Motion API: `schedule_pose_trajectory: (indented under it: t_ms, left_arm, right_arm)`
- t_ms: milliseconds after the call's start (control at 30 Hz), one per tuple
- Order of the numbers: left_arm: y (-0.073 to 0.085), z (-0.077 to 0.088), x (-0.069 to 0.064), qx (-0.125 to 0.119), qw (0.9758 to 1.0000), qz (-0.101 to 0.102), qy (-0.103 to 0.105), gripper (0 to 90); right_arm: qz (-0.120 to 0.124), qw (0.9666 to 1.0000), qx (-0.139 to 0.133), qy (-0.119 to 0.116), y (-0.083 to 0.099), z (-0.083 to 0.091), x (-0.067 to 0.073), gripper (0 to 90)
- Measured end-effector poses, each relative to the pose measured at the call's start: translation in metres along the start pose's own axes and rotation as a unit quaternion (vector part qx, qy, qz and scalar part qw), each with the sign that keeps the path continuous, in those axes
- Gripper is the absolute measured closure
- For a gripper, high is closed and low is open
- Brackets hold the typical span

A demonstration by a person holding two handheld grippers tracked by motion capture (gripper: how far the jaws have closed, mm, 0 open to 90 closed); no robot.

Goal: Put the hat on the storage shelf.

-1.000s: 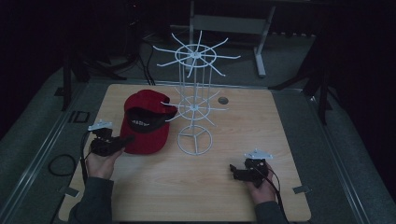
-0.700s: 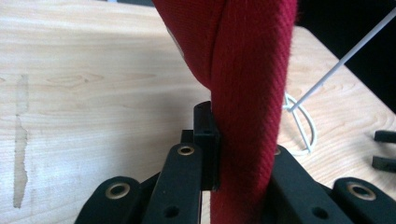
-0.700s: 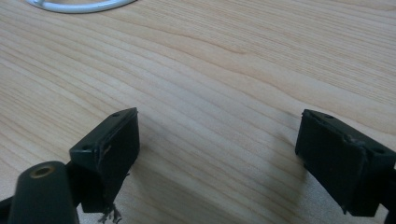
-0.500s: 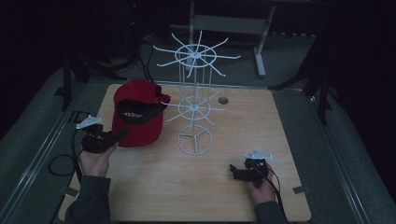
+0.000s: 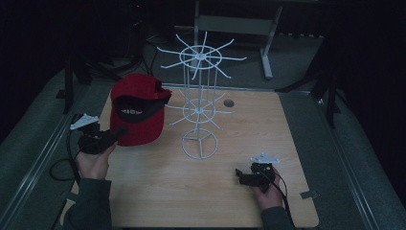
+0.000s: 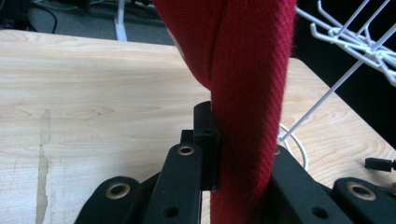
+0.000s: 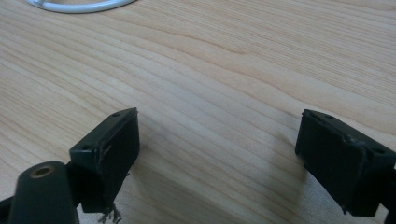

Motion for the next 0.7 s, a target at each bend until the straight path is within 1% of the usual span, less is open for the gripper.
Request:
schedule_pose_trajectory:
  t_ms: [267,567,700]
  left_arm:
    - [-0.009,0.004,-0.005,-0.012,0.9999,-0.004,-0.001,85.7]
    - [-0.021,0.008,-0.01,-0.032,0.9995,-0.006,-0.002,85.7]
    - [-0.026,0.011,-0.012,-0.041,0.9992,-0.002,0.003,85.7]
  right_arm:
    - [0.0,1.0,0.0,0.0,0.0,0.0,0.0,13.4]
    - [0.0,1.0,-0.001,0.0,0.0,0.0,0.0,13.5]
    - [0.001,1.0,-0.001,0.0,0.0,0.0,0.0,13.4]
Point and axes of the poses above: each handheld gripper's, and its own axes: z roughly backward along the jaws, y roughly out of its underside, x roughly to its left, the point moved 8 cm from there along -z, roughly forward along the jaws, and after that the axes turned 11 degrees about y, right-handed, at the moved point
